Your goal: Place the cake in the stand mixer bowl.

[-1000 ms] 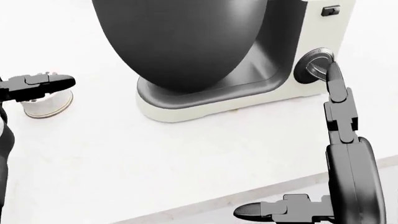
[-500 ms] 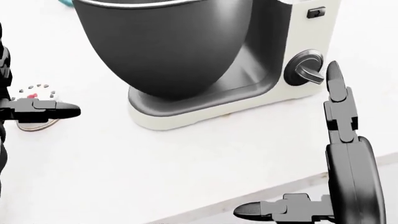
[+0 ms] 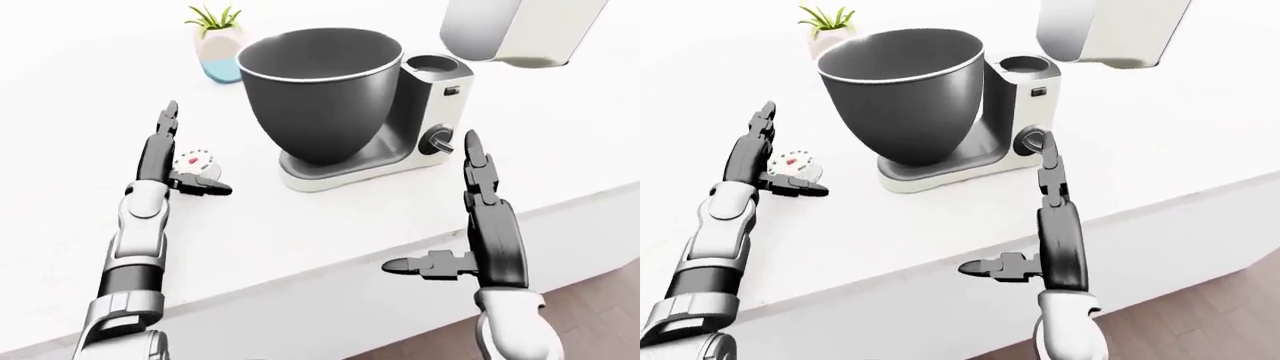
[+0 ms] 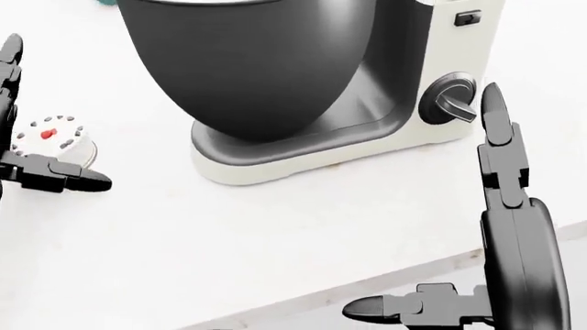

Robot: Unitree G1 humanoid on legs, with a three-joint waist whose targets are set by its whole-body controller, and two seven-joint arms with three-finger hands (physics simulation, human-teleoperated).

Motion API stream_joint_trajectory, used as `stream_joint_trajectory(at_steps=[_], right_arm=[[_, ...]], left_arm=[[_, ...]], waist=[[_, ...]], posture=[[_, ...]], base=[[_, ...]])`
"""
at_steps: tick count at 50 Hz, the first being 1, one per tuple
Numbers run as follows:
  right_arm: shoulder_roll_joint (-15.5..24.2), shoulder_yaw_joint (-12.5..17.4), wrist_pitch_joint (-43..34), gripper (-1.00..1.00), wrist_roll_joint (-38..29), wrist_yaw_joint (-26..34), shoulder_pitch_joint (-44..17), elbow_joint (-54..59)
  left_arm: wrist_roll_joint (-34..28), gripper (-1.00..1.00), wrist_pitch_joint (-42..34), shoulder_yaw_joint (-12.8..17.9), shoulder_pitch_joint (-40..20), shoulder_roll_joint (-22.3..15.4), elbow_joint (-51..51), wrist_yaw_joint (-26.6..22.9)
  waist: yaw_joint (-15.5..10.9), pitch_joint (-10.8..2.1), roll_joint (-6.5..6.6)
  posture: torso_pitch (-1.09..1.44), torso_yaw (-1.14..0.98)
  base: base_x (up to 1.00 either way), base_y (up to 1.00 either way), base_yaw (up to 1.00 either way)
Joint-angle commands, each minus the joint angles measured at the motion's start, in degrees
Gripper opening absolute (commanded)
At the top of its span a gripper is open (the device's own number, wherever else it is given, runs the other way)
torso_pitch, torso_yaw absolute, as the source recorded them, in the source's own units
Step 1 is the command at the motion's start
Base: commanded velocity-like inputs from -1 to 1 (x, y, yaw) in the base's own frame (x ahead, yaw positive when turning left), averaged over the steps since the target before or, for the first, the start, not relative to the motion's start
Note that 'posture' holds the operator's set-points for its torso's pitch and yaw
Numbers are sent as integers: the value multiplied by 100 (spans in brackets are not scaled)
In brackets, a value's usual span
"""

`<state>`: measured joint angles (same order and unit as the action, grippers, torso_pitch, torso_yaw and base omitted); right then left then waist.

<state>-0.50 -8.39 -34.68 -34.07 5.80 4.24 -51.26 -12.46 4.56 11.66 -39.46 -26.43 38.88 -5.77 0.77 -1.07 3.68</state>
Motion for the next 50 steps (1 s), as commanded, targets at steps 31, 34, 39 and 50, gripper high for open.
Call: stream_joint_trajectory(at_steps=[31, 34, 39, 50], right_arm=[[-24, -71, 193, 100, -38, -51, -56, -261], [-22, -70, 207, 100, -29, -63, -35, -274], [-20, -56, 232, 100, 1, -88, 4, -287], [-8, -53, 213, 100, 1, -100, 38, -353]], left_arm=[[101, -100, -1381, 93, -1146, -398, -1215, -626], [97, -100, -1514, 73, -1315, -442, -1339, -662], [65, -100, -1794, 45, -1750, -581, -1490, -765], [-62, -100, -2205, -58, -2824, -848, -1423, -1027]], waist=[[10, 54, -171], [-4, 56, -196], [-31, 68, -217], [-46, 127, -252]], posture=[[0, 0], [0, 0], [0, 0], [0, 0]], base=[[0, 0, 0], [0, 0, 0], [0, 0, 0], [0, 0, 0]])
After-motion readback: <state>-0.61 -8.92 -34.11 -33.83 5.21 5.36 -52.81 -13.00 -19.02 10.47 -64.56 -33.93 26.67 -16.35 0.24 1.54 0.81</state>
